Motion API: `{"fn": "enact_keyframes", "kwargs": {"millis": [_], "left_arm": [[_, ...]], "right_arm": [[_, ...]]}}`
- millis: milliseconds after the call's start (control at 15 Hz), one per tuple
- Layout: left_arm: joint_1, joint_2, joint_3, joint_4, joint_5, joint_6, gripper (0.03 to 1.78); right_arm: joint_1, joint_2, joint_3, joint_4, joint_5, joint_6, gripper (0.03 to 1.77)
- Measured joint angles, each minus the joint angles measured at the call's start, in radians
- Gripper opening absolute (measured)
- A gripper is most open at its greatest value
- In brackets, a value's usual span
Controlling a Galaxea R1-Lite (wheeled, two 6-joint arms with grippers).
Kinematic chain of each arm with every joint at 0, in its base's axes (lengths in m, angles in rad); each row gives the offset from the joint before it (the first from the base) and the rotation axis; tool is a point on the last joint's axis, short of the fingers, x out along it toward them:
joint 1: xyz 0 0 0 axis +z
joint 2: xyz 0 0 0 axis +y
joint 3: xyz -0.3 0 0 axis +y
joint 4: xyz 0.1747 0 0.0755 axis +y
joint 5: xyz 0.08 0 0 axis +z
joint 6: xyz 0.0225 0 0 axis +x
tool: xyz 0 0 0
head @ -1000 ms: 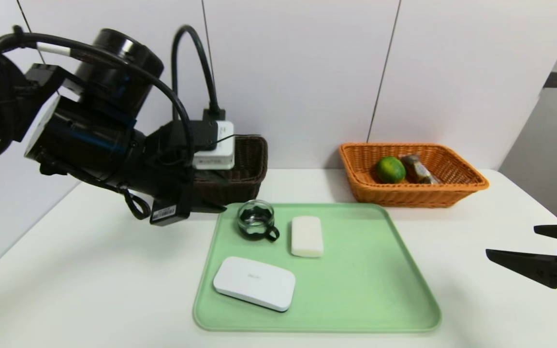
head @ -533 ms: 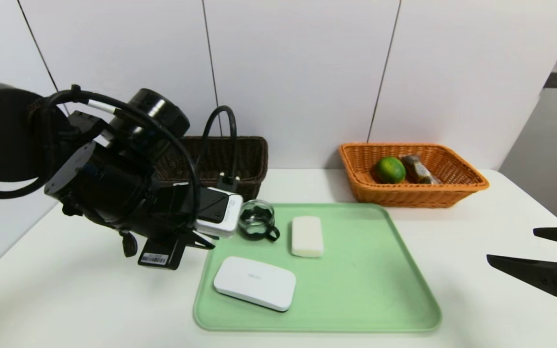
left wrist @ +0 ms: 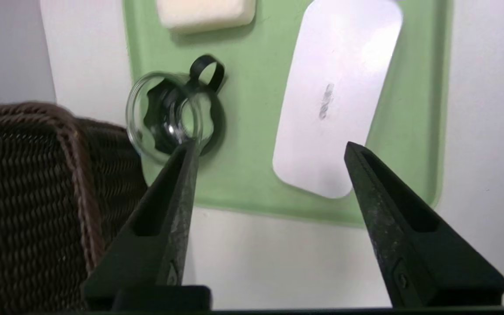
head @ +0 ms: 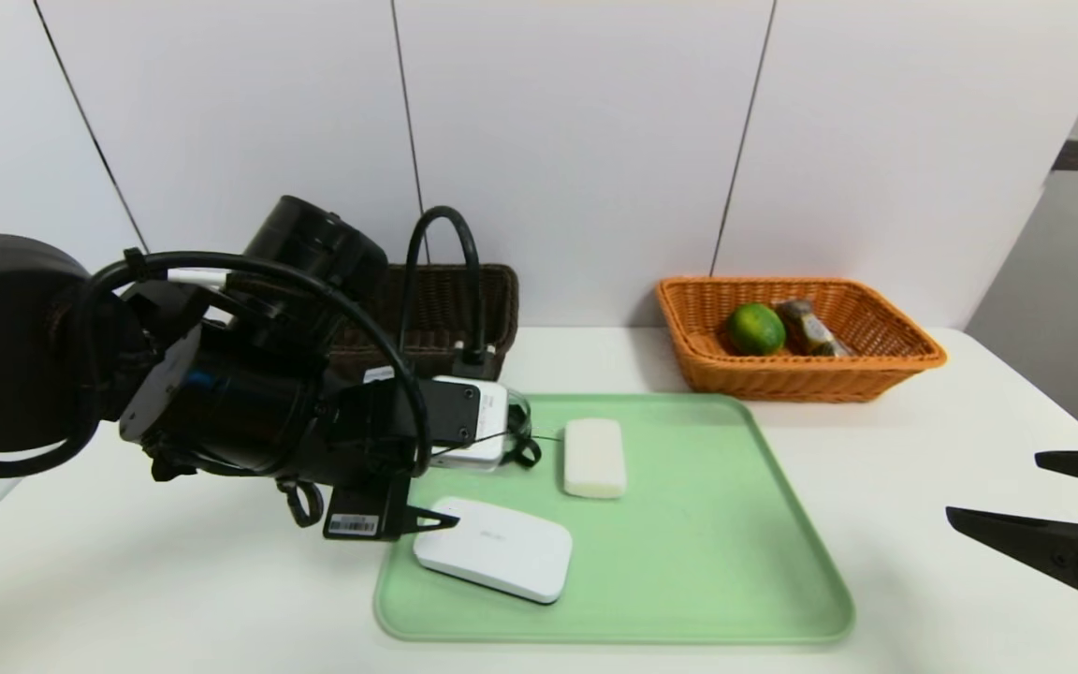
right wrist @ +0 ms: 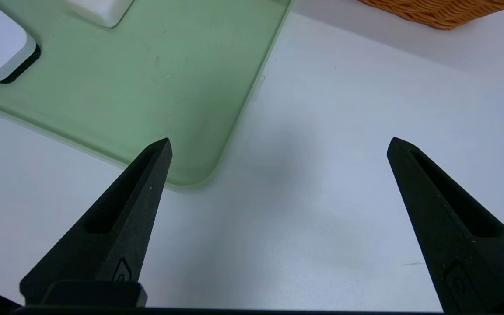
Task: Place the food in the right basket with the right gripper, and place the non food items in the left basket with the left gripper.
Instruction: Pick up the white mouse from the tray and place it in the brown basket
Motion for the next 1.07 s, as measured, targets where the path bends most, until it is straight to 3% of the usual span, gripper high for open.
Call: {"fn": "enact_keyframes", "kwargs": {"millis": [200, 667, 1067], "left_arm": [[-0.003, 0.029, -0.018, 0.022, -0.079, 0.009, 1.37], [-0.003, 0.064, -0.019, 0.136, -0.081, 0.079, 1.57], [-0.002, 0.098, -0.026, 0.129, -0.08, 0.081, 1.64]], "right_arm": [[0.004, 0.0, 0.0, -0.002, 0.001, -0.012, 1.69], [0.006, 0.0, 0.001, -0.003, 0.035, -0.011, 1.7], [0.006, -0.006, -0.001, -0.007, 0.048, -0.007, 1.7]]}}
